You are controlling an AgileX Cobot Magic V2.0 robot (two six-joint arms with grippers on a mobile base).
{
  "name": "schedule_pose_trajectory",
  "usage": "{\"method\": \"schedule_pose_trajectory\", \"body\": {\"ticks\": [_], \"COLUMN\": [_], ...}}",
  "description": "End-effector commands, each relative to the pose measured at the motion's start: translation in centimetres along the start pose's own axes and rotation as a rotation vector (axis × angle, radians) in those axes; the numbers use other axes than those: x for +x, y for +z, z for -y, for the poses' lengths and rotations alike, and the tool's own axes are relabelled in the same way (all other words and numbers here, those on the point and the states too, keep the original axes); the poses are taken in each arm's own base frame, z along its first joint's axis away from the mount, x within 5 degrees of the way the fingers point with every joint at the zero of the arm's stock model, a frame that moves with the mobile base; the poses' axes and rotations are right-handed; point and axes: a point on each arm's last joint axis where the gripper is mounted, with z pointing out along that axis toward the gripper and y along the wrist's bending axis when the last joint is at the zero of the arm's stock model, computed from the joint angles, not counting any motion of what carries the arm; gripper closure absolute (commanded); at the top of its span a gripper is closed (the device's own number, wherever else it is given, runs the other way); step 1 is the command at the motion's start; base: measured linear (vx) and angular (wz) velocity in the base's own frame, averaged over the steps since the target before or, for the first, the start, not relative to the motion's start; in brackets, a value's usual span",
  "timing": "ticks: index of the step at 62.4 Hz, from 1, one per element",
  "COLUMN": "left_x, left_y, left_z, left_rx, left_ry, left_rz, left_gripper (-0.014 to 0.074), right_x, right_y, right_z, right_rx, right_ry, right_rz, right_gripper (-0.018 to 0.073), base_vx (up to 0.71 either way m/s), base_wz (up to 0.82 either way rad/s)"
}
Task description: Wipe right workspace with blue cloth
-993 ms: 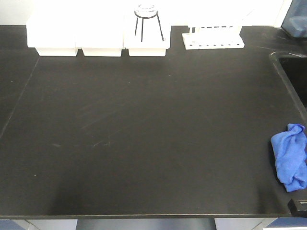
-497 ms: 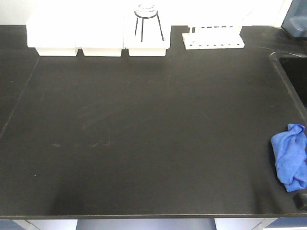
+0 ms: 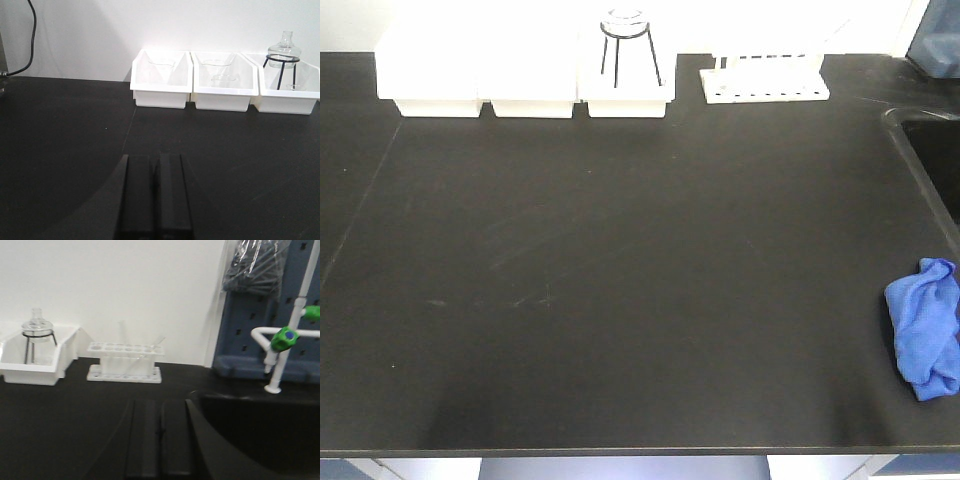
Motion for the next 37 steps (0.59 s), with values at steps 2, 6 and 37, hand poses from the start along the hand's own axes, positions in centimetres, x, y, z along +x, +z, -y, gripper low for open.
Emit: {"method": "schedule_pose_trajectory", "body": {"ticks": [2, 6, 37], "left_x": [0.2, 0.2, 0.2], "left_y": [0.1, 0.1, 0.1], "left_z": [0.1, 0.1, 0.1], "left_rx": [0.018, 0.018, 0.018], "left_ry": [-0.007, -0.007, -0.007], "left_rz": [0.064, 0.064, 0.064], "left_gripper": [0.0602, 0.0602, 0.0602], "right_x": [-2.8, -2.2, 6.8], "right_y": [1.7, 3.2, 13.3], "right_z": [0.6, 0.6, -1.1], "right_rx": [0.041, 0.037, -0.026], "right_ry": [-0.146, -0.192, -0.073], "right_rz": [0.020, -0.055, -0.768], "right_gripper": [0.0562, 0.0562, 0.0500], "base_vx": [0.00, 0.00, 0.00], "base_wz": [0.00, 0.00, 0.00]}}
